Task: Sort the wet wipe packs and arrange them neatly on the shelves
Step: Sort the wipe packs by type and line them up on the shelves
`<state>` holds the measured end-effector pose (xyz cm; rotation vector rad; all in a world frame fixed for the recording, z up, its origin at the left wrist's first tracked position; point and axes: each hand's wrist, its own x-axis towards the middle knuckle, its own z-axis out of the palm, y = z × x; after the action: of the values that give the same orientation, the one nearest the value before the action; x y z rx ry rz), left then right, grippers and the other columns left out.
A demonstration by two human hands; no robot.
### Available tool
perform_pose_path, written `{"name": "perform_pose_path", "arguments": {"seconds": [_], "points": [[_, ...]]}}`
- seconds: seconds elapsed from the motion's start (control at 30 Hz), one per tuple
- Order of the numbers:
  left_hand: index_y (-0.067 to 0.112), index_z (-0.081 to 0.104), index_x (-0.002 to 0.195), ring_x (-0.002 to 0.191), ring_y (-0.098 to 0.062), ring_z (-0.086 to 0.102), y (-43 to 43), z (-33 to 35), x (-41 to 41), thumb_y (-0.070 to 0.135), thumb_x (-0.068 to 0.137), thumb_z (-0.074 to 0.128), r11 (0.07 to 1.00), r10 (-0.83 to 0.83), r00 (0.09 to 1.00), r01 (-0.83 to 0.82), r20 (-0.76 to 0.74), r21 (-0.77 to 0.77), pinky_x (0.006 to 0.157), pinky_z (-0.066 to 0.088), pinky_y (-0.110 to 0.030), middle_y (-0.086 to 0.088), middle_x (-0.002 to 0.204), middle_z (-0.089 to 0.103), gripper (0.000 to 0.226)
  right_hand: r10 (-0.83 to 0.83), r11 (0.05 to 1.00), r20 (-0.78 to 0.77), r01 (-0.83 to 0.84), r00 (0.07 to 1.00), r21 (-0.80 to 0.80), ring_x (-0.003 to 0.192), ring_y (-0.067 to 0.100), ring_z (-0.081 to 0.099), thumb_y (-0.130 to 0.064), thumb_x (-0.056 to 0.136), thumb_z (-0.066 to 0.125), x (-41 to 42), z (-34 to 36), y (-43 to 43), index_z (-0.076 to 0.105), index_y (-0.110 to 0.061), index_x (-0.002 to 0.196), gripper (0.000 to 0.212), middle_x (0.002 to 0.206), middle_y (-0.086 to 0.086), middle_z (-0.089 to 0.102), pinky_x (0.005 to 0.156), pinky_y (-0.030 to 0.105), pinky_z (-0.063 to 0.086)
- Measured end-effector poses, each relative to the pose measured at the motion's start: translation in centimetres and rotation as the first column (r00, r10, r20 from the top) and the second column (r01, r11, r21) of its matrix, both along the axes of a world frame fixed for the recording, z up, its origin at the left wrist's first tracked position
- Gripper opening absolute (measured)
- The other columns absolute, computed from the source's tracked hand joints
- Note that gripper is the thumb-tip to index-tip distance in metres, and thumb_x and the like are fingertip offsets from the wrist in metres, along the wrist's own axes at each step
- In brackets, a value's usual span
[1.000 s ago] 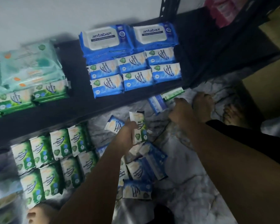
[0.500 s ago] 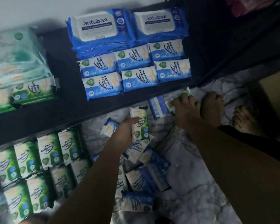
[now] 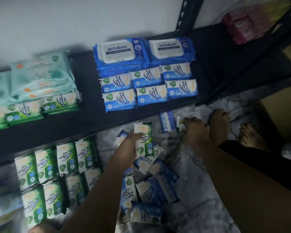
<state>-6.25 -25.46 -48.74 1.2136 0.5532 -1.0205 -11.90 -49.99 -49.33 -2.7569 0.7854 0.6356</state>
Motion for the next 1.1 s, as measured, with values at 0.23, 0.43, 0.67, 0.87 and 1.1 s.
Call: {"name": "perform_pose_path", "arguments": {"seconds": [0.23, 0.43, 0.67, 0.87, 1.1], "points": [[0.034, 0.063, 0.129, 0.11, -0.035, 0.068, 4.6, 4.8, -2.3, 0.041, 0.074, 0.074, 0.997, 0.004, 0.999, -0.006, 0.032, 0.077, 0.099, 0.051, -0.061, -0.009, 0.127, 0.069, 0.056, -0.321, 0.846, 0.107, 0.234, 0.941, 0.479, 0.096, 0.029, 0.057, -0.022, 0.093, 0.061, -2.6, 5.0, 6.2, 0.059, -0.023, 0.137, 0.044, 0.12, 0.018, 0.055, 0.089, 0.035, 0.049], [0.029, 0.035, 0.154, 0.144, -0.026, 0.034, 8.5, 10.4, -5.5, 0.035, 0.099, 0.058, 0.984, -0.045, 0.95, -0.01, 0.309, 0.176, 0.108, 0.034, -0.04, 0.005, 0.157, 0.035, 0.06, -0.755, 0.095, -0.205, 0.414, 0.622, 0.905, 0.098, 0.039, 0.065, -0.017, 0.106, 0.05, -4.2, 12.2, 13.1, 0.057, -0.007, 0.133, 0.03, 0.107, 0.016, 0.067, 0.08, 0.046, 0.053], [0.038, 0.019, 0.158, 0.147, -0.027, 0.032, 13.4, 13.9, -10.1, 0.033, 0.103, 0.053, 0.981, -0.046, 0.915, -0.035, 0.4, 0.192, 0.115, 0.029, -0.051, 0.006, 0.165, 0.024, 0.065, -0.607, -0.279, -0.48, 0.395, 0.633, 0.875, 0.08, 0.034, 0.072, -0.042, 0.101, 0.051, -7.1, 14.8, 18.5, 0.067, -0.006, 0.119, 0.043, 0.116, 0.025, 0.07, 0.062, 0.039, 0.057], [0.046, 0.022, 0.154, 0.134, -0.034, 0.044, 15.9, 16.1, -10.6, 0.015, 0.1, 0.061, 0.981, -0.044, 0.88, -0.053, 0.473, 0.189, 0.089, 0.045, -0.042, -0.017, 0.162, 0.028, 0.073, -0.623, -0.141, -0.353, 0.343, 0.698, 0.929, 0.1, 0.041, 0.072, 0.0, 0.097, 0.058, -7.6, 15.8, 21.3, 0.05, -0.028, 0.14, 0.052, 0.12, 0.016, 0.071, 0.071, 0.054, 0.059], [0.04, 0.036, 0.147, 0.055, -0.011, 0.054, 18.6, 15.0, -10.5, 0.01, 0.099, 0.062, 0.964, -0.06, 0.863, -0.081, 0.501, 0.254, 0.051, 0.047, -0.023, -0.005, 0.08, 0.056, 0.063, -0.593, 0.088, -0.165, 0.267, 0.788, 0.96, 0.1, 0.035, 0.07, 0.005, 0.097, 0.056, -7.1, 16.3, 23.7, 0.044, -0.047, 0.136, 0.066, 0.129, 0.005, 0.061, 0.068, 0.05, 0.061]]}}
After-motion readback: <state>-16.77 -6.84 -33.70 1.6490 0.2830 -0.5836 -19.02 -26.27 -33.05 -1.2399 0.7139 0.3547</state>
